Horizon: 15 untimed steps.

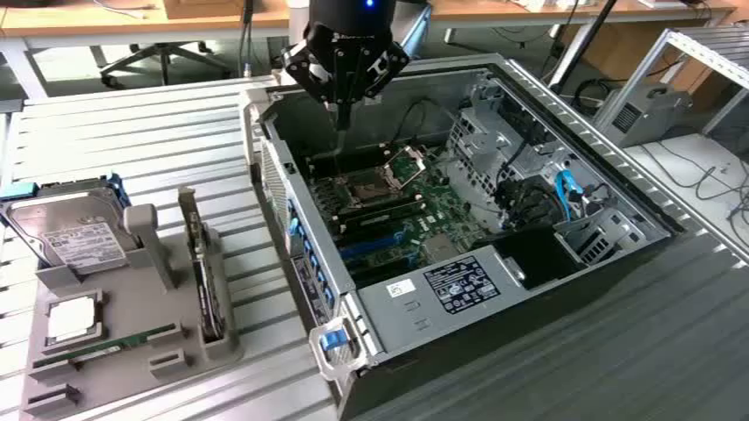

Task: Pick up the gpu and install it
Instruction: 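Reach for the gpu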

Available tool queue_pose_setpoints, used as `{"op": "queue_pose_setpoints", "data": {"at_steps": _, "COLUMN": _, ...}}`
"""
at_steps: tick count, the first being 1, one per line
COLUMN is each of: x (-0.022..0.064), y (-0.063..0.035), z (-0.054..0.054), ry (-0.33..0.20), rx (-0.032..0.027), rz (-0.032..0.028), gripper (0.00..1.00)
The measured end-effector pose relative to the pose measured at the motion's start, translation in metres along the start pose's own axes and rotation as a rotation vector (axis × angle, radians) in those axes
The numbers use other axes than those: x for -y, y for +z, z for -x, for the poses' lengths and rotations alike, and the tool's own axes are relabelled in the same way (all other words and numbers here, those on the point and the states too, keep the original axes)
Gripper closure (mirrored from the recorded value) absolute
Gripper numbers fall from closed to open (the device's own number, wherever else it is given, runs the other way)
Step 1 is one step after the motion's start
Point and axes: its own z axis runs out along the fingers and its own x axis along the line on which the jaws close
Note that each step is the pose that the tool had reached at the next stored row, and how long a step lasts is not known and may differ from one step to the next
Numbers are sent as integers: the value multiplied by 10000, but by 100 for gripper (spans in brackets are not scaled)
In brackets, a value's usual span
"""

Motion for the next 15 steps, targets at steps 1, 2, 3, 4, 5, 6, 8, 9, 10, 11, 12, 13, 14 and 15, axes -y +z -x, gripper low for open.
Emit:
{"op": "queue_pose_setpoints", "data": {"at_steps": 1, "x": 1, "y": 0, "z": -15, "ry": 0, "rx": 0, "rz": 1, "gripper": 89}}
{"op": "queue_pose_setpoints", "data": {"at_steps": 2, "x": 3, "y": -1, "z": -36, "ry": 0, "rx": 0, "rz": 1, "gripper": 89}}
{"op": "queue_pose_setpoints", "data": {"at_steps": 3, "x": 4, "y": -2, "z": -48, "ry": -1, "rx": -1, "rz": 0, "gripper": 89}}
{"op": "queue_pose_setpoints", "data": {"at_steps": 4, "x": 5, "y": -1, "z": -59, "ry": -1, "rx": 0, "rz": 1, "gripper": 89}}
{"op": "queue_pose_setpoints", "data": {"at_steps": 5, "x": 6, "y": -2, "z": -71, "ry": 0, "rx": 0, "rz": 0, "gripper": 89}}
{"op": "queue_pose_setpoints", "data": {"at_steps": 6, "x": 6, "y": -2, "z": -79, "ry": -1, "rx": 0, "rz": 1, "gripper": 89}}
{"op": "queue_pose_setpoints", "data": {"at_steps": 8, "x": 7, "y": -2, "z": -87, "ry": 0, "rx": 0, "rz": 1, "gripper": 89}}
{"op": "queue_pose_setpoints", "data": {"at_steps": 9, "x": 7, "y": -3, "z": -90, "ry": -1, "rx": 0, "rz": 0, "gripper": 89}}
{"op": "queue_pose_setpoints", "data": {"at_steps": 10, "x": 7, "y": -3, "z": -92, "ry": -1, "rx": 0, "rz": 0, "gripper": 89}}
{"op": "queue_pose_setpoints", "data": {"at_steps": 11, "x": 7, "y": -2, "z": -94, "ry": -1, "rx": 0, "rz": 1, "gripper": 89}}
{"op": "queue_pose_setpoints", "data": {"at_steps": 12, "x": 8, "y": -2, "z": -97, "ry": 0, "rx": 0, "rz": 1, "gripper": 89}}
{"op": "queue_pose_setpoints", "data": {"at_steps": 13, "x": 8, "y": -3, "z": -101, "ry": 1, "rx": 0, "rz": 1, "gripper": 89}}
{"op": "queue_pose_setpoints", "data": {"at_steps": 14, "x": 8, "y": -3, "z": -106, "ry": 0, "rx": 0, "rz": 0, "gripper": 89}}
{"op": "queue_pose_setpoints", "data": {"at_steps": 15, "x": 9, "y": -3, "z": -113, "ry": -1, "rx": 0, "rz": 1, "gripper": 89}}
